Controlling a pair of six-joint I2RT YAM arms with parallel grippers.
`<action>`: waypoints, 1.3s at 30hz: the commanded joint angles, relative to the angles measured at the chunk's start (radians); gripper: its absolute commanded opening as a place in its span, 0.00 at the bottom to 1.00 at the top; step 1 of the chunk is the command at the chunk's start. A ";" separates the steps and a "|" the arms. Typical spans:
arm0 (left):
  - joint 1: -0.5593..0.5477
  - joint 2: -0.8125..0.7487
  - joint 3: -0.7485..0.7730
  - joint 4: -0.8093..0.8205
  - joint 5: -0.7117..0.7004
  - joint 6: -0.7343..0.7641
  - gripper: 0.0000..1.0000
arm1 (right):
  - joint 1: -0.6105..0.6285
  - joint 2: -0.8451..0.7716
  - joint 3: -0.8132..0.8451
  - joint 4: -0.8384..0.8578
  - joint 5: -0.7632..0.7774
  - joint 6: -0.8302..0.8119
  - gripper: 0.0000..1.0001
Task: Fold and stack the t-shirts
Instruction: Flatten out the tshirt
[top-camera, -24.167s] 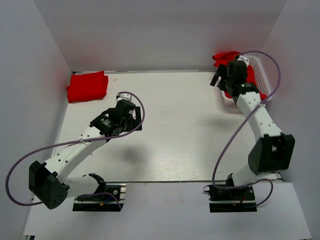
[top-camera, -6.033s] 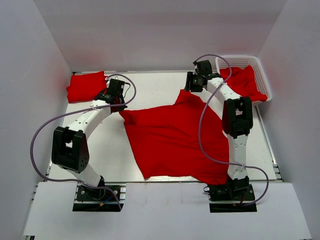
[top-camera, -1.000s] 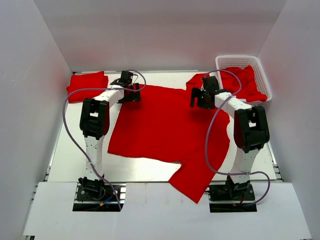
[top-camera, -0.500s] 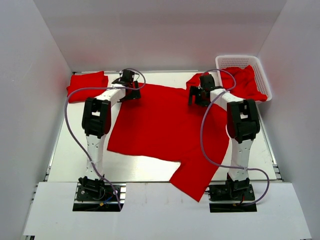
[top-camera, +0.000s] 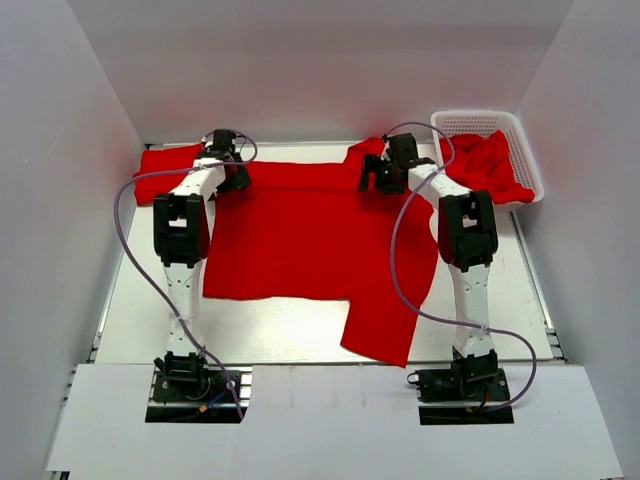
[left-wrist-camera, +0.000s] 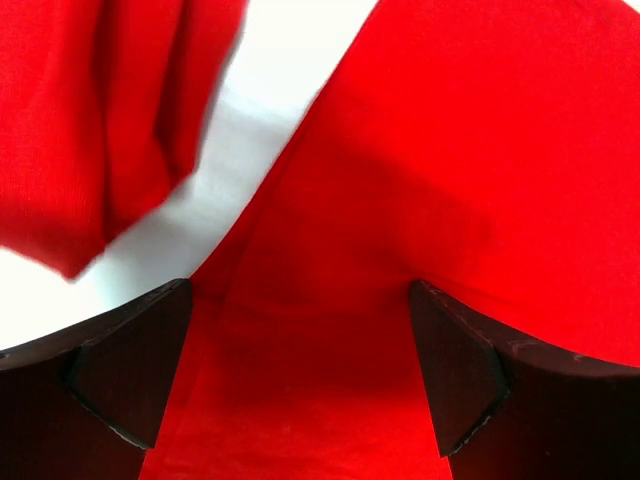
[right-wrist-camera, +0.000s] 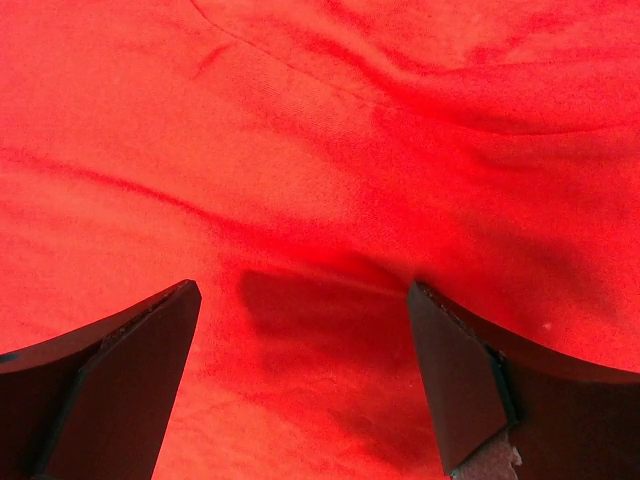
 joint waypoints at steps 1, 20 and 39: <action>0.013 0.034 0.009 0.030 0.105 0.121 1.00 | -0.006 0.021 0.054 -0.051 -0.022 -0.012 0.90; -0.036 -0.596 -0.362 -0.086 0.116 0.156 1.00 | 0.095 -0.453 -0.197 -0.285 0.239 -0.080 0.90; 0.025 -1.117 -1.149 -0.175 0.084 -0.303 1.00 | 0.224 -1.275 -1.143 -0.351 0.233 0.173 0.90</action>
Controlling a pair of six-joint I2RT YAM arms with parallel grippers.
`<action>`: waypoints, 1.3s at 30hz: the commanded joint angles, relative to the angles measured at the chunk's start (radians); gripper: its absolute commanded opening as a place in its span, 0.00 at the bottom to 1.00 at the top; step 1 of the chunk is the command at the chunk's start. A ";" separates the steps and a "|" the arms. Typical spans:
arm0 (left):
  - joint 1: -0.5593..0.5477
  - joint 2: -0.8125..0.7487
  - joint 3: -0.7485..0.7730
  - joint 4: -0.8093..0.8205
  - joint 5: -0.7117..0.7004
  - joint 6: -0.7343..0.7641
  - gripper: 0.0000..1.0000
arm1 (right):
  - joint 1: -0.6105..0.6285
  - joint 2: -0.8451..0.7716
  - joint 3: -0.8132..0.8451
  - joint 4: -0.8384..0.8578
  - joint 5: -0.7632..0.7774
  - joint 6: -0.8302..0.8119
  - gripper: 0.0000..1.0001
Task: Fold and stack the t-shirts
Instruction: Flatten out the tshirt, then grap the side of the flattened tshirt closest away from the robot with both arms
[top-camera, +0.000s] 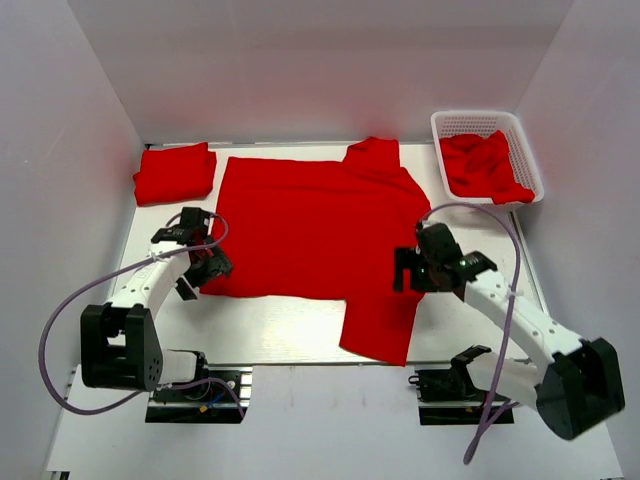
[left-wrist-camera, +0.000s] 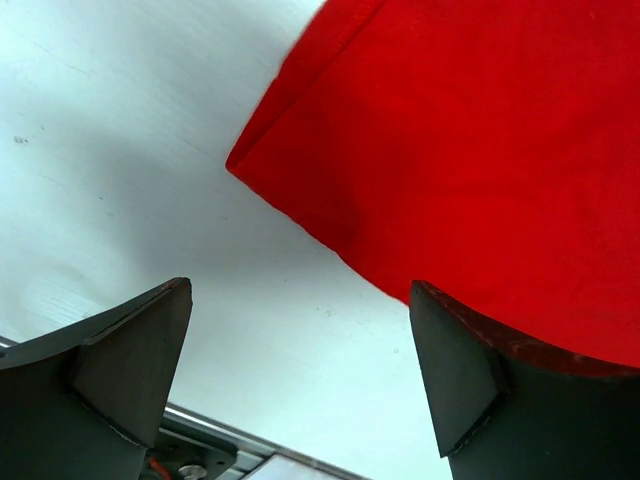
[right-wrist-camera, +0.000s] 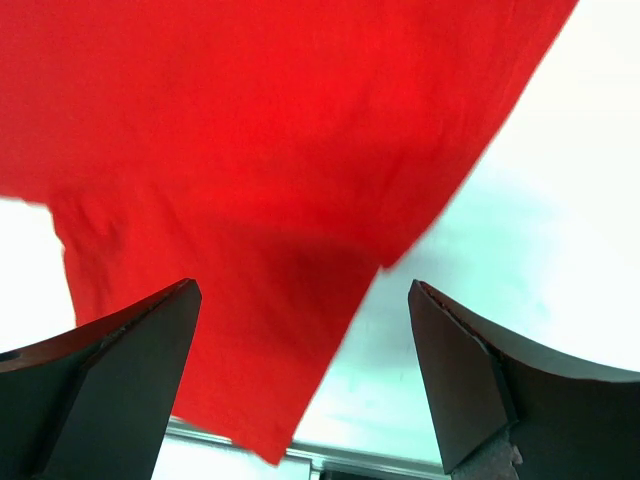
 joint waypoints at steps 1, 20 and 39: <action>0.030 -0.040 -0.018 0.068 -0.032 -0.080 1.00 | 0.014 -0.078 -0.078 -0.031 -0.033 0.073 0.90; 0.153 0.121 -0.081 0.220 -0.029 -0.105 0.73 | 0.045 -0.101 -0.120 -0.091 -0.053 0.098 0.90; 0.144 0.111 -0.213 0.372 0.035 -0.063 0.00 | 0.062 -0.120 -0.172 -0.179 -0.177 0.120 0.90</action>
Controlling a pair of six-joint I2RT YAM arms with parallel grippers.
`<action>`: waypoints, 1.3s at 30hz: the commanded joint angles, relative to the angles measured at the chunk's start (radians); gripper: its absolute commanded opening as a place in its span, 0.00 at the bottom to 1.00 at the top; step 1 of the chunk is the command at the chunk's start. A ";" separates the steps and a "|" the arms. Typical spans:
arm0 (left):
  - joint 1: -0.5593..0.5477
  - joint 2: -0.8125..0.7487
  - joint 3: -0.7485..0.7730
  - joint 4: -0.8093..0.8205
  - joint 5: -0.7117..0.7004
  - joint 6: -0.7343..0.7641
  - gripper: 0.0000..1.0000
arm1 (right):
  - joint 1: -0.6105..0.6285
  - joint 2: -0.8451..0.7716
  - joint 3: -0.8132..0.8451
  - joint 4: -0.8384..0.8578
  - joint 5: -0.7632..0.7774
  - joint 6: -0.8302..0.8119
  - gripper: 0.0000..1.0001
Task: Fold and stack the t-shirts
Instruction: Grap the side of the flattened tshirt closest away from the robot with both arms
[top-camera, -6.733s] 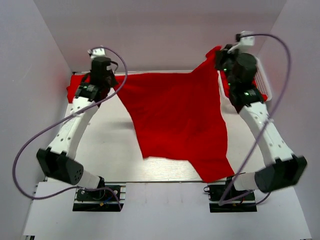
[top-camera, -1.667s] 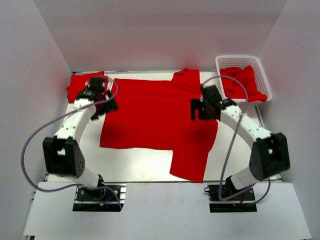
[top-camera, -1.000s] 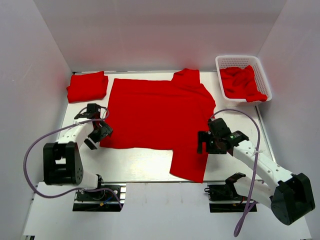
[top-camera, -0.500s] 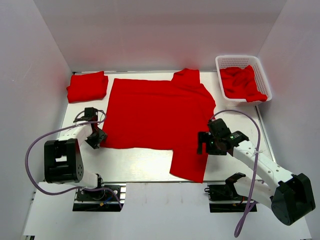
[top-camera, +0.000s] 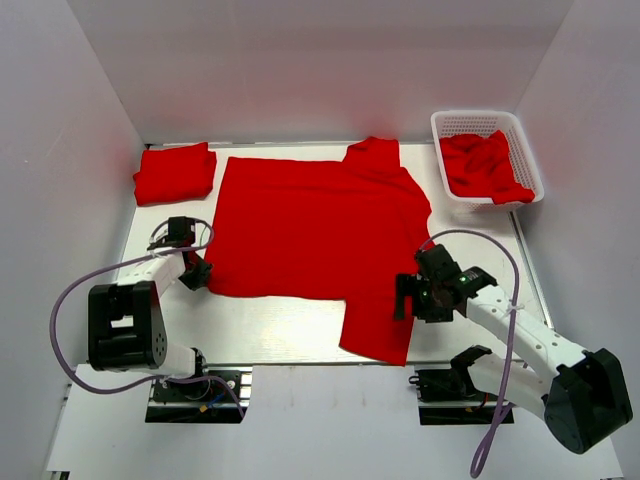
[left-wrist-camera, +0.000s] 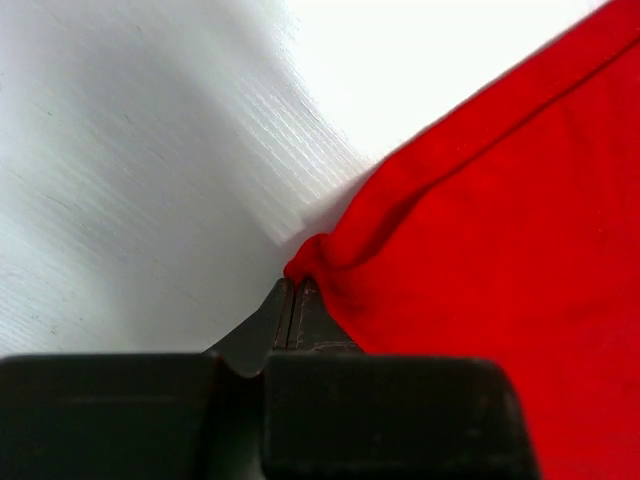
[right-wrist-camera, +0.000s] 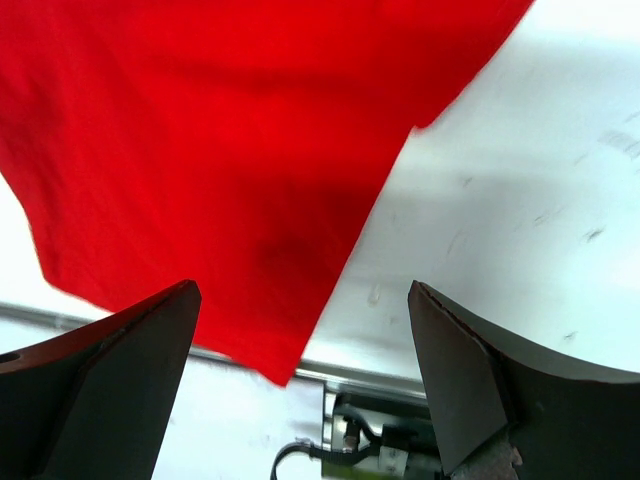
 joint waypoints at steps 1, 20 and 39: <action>-0.004 -0.027 -0.070 0.016 0.011 0.010 0.00 | 0.019 -0.002 -0.027 -0.057 -0.091 -0.001 0.90; -0.013 -0.019 -0.088 -0.004 0.013 0.010 0.00 | 0.364 0.047 -0.079 0.012 0.061 0.376 0.88; -0.013 -0.071 -0.096 -0.036 0.095 0.029 0.00 | 0.474 0.093 -0.133 0.020 0.210 0.687 0.00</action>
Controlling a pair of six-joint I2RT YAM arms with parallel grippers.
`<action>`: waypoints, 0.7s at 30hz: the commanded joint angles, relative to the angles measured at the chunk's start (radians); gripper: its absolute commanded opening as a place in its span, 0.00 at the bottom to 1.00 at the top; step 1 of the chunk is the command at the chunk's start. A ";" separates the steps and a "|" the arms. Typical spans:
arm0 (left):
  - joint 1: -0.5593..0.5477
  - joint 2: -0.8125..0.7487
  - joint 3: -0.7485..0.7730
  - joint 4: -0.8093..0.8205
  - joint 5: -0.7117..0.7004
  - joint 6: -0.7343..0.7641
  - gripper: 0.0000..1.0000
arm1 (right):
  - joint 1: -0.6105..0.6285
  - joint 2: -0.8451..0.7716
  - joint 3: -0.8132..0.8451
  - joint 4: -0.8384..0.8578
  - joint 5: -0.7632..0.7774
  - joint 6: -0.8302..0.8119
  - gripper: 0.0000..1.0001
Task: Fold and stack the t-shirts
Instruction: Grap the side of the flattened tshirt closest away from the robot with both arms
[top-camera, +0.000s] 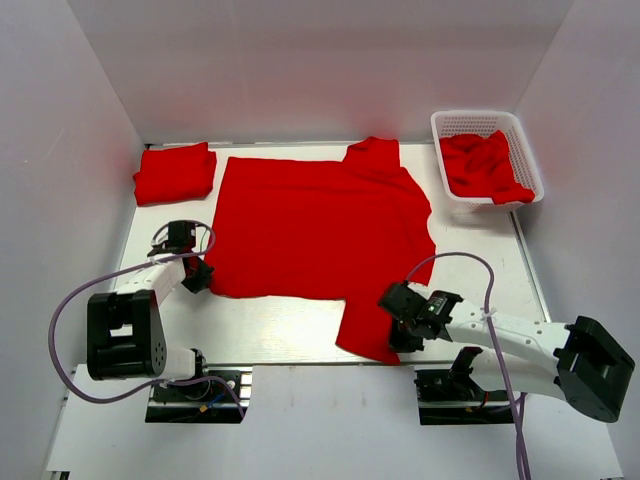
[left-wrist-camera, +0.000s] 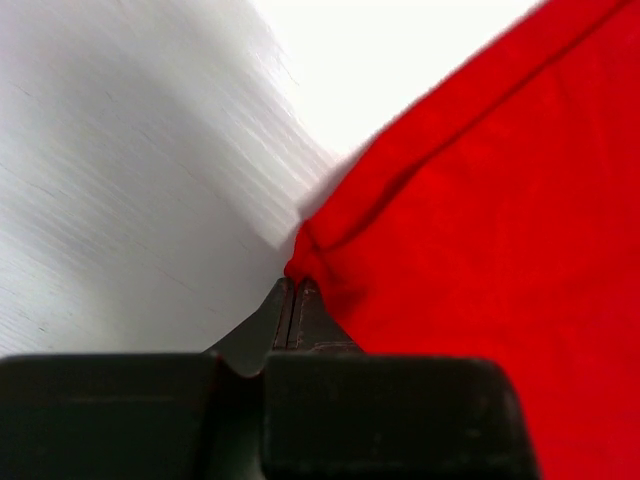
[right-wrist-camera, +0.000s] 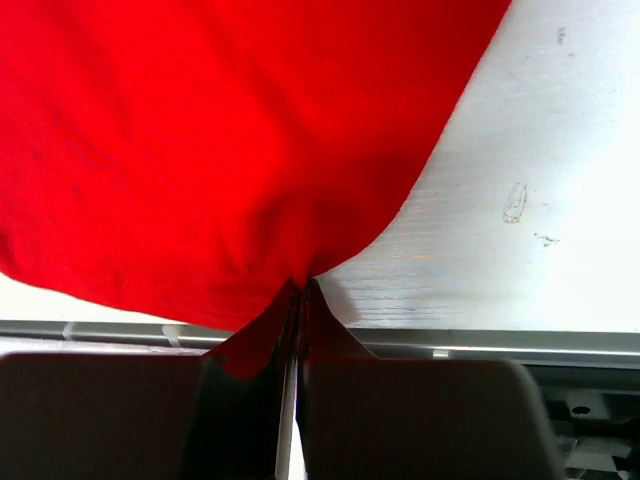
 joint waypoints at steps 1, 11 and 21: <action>-0.006 -0.022 -0.017 -0.091 0.066 0.015 0.00 | 0.007 0.034 0.000 -0.054 0.113 0.078 0.00; -0.006 -0.137 0.032 -0.231 0.043 0.015 0.00 | 0.004 -0.182 0.067 -0.140 0.024 0.067 0.00; -0.006 -0.137 0.042 -0.234 0.065 0.024 0.00 | -0.013 -0.153 0.203 -0.194 0.291 0.080 0.00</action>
